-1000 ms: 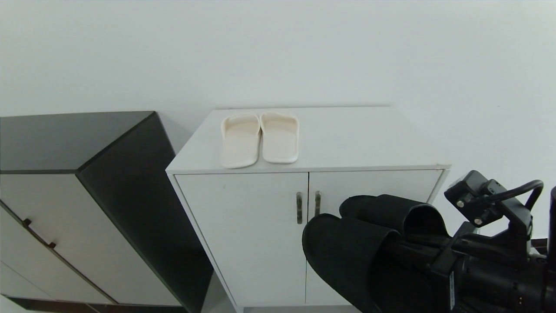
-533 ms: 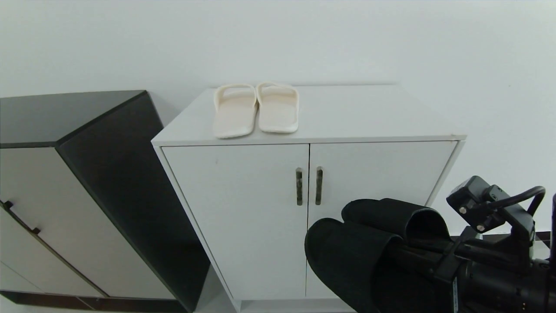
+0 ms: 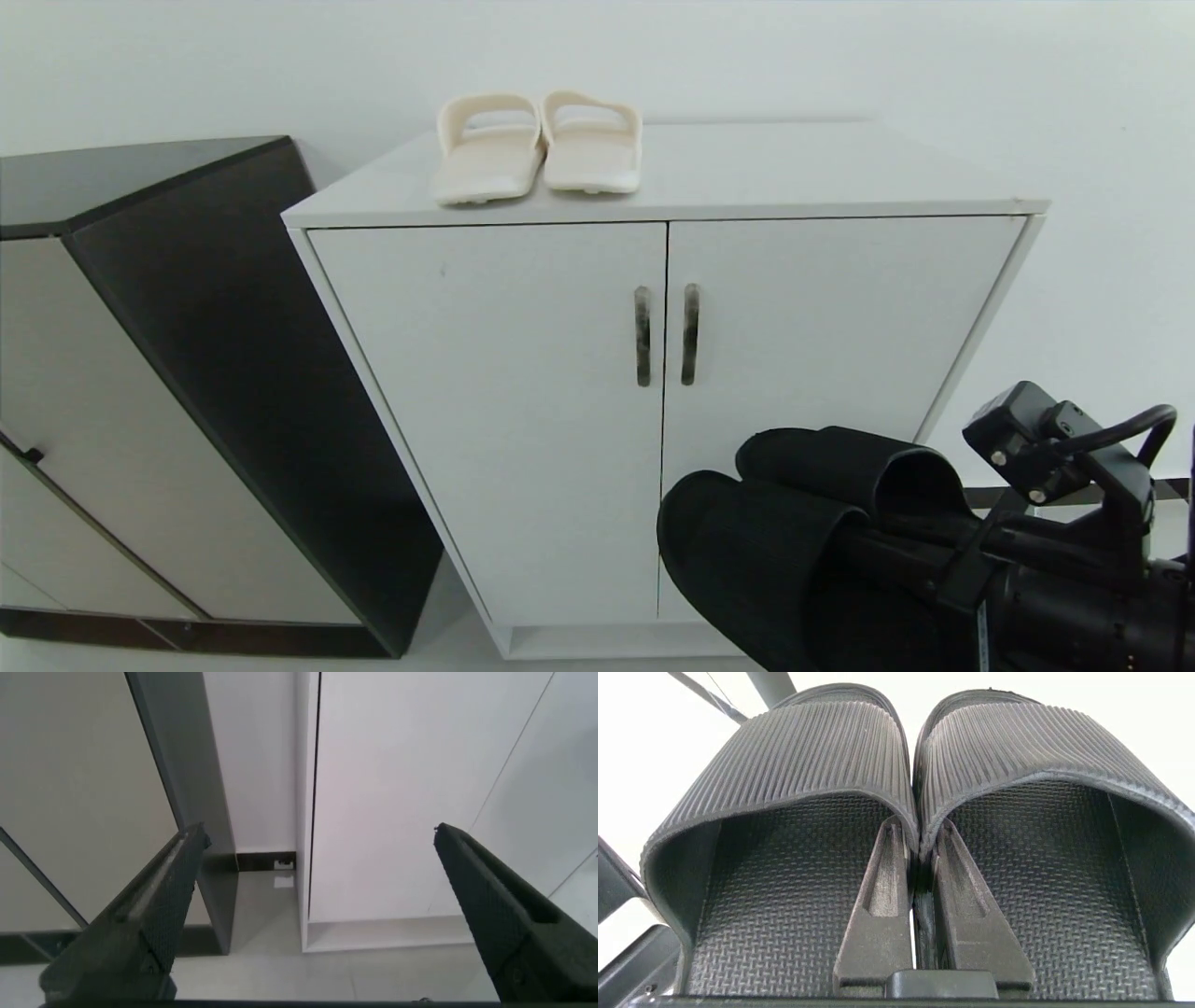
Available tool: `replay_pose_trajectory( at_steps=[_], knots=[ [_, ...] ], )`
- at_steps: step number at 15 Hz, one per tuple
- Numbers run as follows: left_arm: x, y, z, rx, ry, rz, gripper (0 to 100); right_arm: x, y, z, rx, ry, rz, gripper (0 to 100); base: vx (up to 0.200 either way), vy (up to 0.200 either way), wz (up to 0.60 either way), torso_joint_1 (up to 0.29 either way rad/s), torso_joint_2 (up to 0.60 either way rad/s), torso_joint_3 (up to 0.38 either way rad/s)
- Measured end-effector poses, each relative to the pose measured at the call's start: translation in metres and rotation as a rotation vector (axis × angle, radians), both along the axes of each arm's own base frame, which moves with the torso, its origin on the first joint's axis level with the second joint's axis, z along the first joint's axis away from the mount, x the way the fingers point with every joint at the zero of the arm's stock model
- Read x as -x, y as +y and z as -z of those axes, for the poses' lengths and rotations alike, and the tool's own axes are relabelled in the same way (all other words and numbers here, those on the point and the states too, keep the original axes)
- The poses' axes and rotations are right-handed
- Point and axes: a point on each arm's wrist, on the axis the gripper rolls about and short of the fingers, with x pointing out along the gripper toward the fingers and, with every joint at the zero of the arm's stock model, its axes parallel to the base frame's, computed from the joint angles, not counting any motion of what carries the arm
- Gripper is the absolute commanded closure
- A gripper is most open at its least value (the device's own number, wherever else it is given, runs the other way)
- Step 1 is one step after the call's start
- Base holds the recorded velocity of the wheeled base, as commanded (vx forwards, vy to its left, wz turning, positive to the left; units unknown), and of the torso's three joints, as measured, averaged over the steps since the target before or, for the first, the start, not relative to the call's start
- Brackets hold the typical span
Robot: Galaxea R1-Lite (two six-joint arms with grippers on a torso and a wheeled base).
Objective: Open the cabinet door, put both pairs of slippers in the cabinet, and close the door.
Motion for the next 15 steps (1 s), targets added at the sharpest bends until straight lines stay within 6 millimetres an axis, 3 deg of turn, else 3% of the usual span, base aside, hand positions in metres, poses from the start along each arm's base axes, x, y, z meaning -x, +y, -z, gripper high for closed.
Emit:
replay_pose_trajectory(
  at_steps=[6,13,15],
  knots=[
    [0.0,0.0,0.0,0.003,0.007,0.013,0,0.001,-0.001,0.004,0.025,-0.004,-0.009,100,0.0,0.0,0.0,-0.044,0.41,0.371],
    [-0.005,0.001,-0.003,0.002,0.065,0.096,0,0.004,-0.004,0.006,0.025,0.003,-0.024,100,0.0,0.0,0.0,0.002,0.04,0.041],
    [-0.008,0.001,-0.026,0.076,0.042,0.144,0,0.004,-0.004,0.006,0.026,0.004,-0.024,100,0.0,0.0,0.0,0.0,0.0,0.0]
  ],
)
